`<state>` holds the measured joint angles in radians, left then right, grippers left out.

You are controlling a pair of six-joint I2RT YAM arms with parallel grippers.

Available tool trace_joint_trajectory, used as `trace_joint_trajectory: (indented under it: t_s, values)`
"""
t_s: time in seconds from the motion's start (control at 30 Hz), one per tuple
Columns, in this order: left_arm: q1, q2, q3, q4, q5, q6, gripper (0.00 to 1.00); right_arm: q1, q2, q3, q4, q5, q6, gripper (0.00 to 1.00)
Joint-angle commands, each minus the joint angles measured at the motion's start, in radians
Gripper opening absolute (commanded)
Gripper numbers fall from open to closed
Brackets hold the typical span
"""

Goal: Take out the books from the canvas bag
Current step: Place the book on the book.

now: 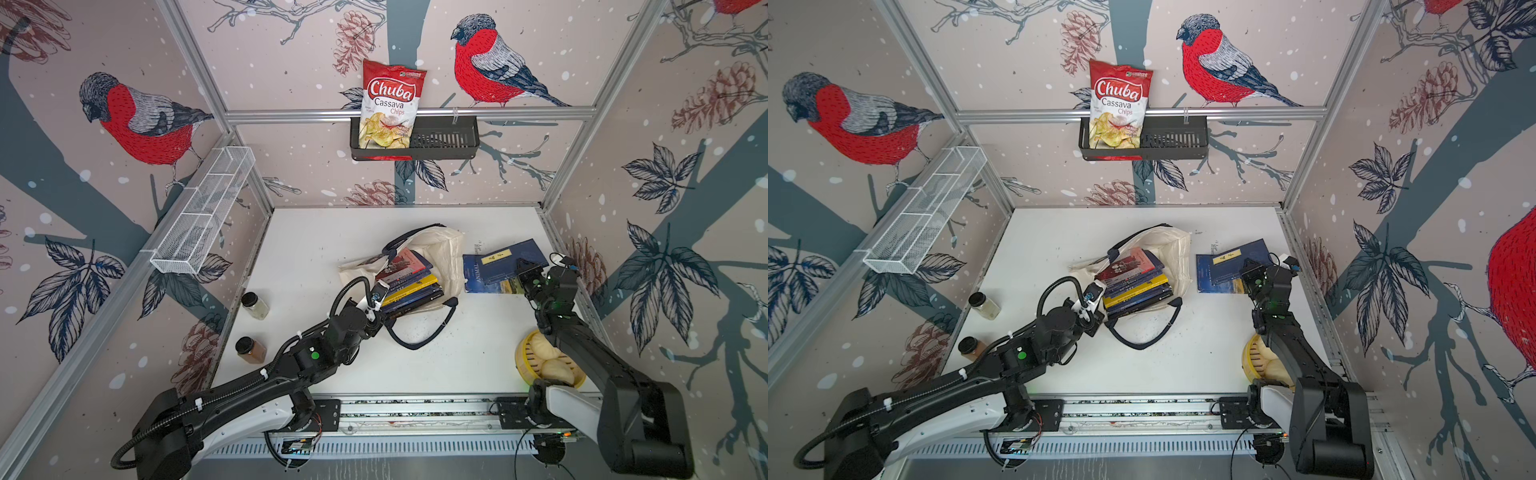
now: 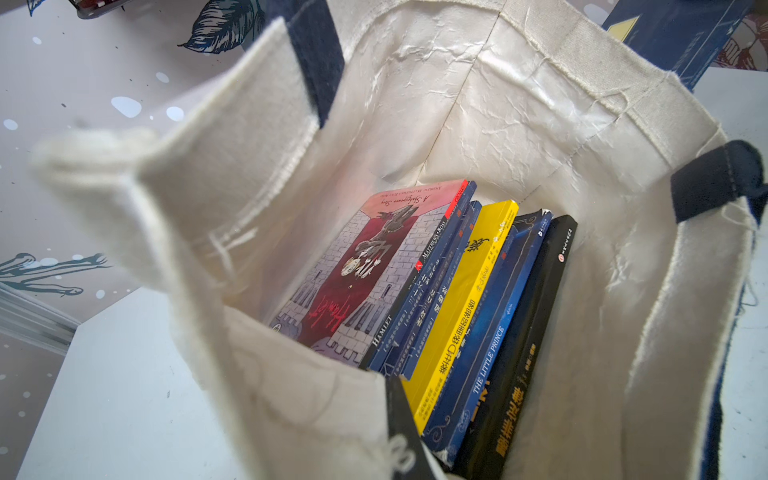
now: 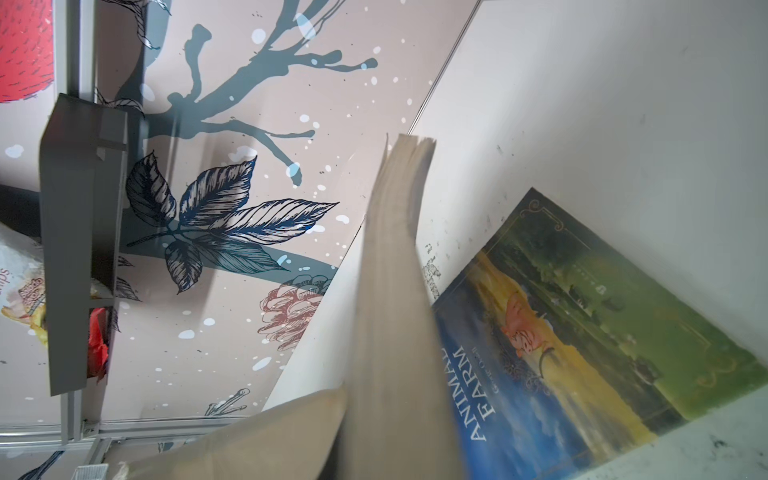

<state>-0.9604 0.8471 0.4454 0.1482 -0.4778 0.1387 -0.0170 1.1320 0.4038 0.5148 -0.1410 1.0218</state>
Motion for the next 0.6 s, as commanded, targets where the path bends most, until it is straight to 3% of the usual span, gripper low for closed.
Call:
trace_joint_trajectory:
  t_s: [0.0,0.17,0.4,0.57]
  values:
    - [-0.004,-0.008,0.006,0.083,0.028,0.019,0.00,0.040,0.049,-0.002,0.197,0.057,0.014,0.00]
    - [-0.004,-0.005,0.006,0.082,0.029,0.021,0.00,0.134,0.116,-0.039,0.273,0.229,0.051,0.00]
    - [-0.009,-0.008,0.007,0.082,0.032,0.024,0.00,0.132,0.267,-0.076,0.391,0.249,0.138,0.00]
    - [-0.011,-0.008,0.006,0.083,0.037,0.024,0.00,0.165,0.328,-0.052,0.361,0.271,0.133,0.00]
